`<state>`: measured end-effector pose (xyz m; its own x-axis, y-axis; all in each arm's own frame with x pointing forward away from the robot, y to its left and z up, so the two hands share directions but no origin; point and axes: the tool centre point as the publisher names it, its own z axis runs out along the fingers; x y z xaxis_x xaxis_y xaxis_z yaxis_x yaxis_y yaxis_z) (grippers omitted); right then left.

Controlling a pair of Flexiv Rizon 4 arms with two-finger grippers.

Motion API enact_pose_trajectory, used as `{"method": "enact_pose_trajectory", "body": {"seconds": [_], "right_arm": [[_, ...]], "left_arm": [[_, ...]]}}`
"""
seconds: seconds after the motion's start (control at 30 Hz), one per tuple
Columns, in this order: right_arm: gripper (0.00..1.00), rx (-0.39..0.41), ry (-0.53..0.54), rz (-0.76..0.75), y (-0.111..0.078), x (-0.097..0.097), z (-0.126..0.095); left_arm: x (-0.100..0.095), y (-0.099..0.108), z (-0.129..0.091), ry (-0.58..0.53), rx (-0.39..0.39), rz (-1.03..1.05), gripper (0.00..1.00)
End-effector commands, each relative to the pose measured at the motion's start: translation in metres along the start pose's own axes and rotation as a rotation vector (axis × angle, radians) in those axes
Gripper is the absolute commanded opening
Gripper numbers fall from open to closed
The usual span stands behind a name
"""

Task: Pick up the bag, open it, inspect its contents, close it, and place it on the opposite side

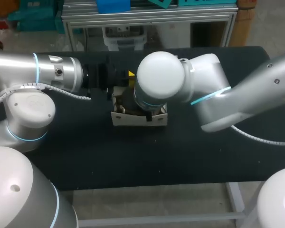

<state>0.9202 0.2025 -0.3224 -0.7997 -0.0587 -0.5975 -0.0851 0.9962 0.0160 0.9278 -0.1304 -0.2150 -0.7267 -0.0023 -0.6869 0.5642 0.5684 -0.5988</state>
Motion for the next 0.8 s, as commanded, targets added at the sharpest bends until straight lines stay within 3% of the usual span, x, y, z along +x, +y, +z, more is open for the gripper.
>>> {"method": "enact_pose_trajectory", "body": {"seconds": [0.03,0.27,0.47,0.6,0.7,0.8], "right_arm": [[0.42,-0.001,-0.035,0.007,-0.002,-0.002,-0.014],[0.42,-0.004,-0.119,0.016,-0.004,-0.012,-0.039],[0.35,-0.007,-0.176,0.018,-0.008,-0.006,-0.060],[0.21,-0.011,-0.212,0.030,-0.012,0.000,-0.072],[0.00,-0.010,-0.233,0.039,-0.015,0.005,-0.080],[0.00,-0.011,-0.245,0.046,-0.017,0.011,-0.087]], "left_arm": [[0.004,0.002,0.005,-0.005,-0.001,0.002,0.00],[0.001,0.004,0.008,-0.010,-0.022,-0.029,0.00],[-0.003,-0.007,0.000,-0.017,-0.034,-0.060,0.00],[-0.007,-0.016,-0.005,-0.020,-0.042,-0.108,0.00],[-0.007,-0.020,-0.006,-0.004,-0.045,-0.139,0.00],[-0.007,-0.022,-0.005,0.036,-0.047,-0.189,0.00]]}}
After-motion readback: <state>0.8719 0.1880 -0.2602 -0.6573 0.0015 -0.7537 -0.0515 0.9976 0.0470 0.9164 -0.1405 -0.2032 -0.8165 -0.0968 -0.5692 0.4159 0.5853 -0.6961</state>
